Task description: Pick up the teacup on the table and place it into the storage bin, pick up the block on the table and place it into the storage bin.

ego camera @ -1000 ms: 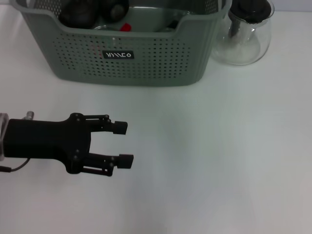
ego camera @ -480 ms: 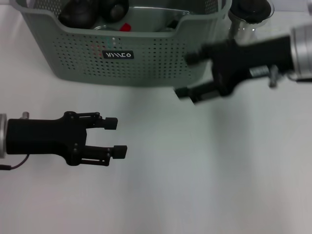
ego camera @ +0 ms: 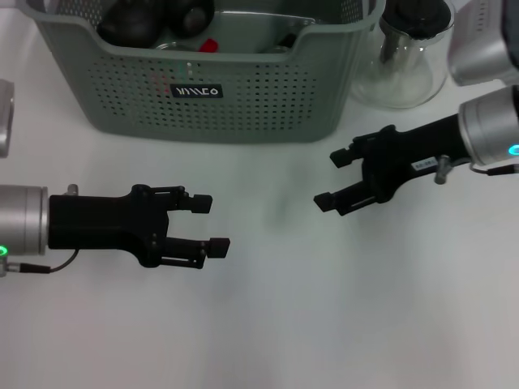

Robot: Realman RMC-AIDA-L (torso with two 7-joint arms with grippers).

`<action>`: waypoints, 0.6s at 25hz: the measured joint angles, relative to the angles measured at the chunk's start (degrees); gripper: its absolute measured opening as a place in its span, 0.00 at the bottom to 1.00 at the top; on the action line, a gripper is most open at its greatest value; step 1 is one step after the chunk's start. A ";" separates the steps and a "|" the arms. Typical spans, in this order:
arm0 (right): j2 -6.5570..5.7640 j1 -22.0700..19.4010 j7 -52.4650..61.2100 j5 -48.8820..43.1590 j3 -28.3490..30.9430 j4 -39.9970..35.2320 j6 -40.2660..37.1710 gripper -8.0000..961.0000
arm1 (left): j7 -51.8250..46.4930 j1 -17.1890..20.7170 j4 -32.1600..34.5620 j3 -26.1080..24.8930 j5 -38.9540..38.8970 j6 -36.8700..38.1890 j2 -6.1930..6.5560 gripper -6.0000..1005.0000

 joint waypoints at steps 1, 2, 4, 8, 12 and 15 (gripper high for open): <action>0.13 0.41 -0.69 -0.04 -0.05 0.74 0.98 0.94 | 0.07 -0.16 -0.20 0.16 0.02 -0.54 0.03 0.82; 0.32 0.86 -1.26 -0.22 -0.17 1.44 1.57 0.94 | 0.09 -0.33 -0.36 0.37 0.04 -1.03 0.03 0.82; 0.66 1.88 -1.76 -1.10 -0.24 2.78 2.69 0.94 | 0.10 -0.48 -0.49 0.54 0.19 -1.55 0.03 0.82; 1.19 3.79 -1.35 -4.11 -0.31 4.89 3.67 0.94 | -0.04 -0.88 -1.03 1.28 0.88 -3.73 0.08 0.82; 1.42 4.66 -0.68 -6.11 -0.31 5.69 4.32 0.94 | -0.14 -1.13 -1.11 1.34 1.94 -4.36 0.16 0.82; 1.44 4.72 -0.61 -6.21 -0.38 5.78 4.54 0.94 | 0.40 -1.17 -1.14 1.41 1.98 -4.64 0.21 0.82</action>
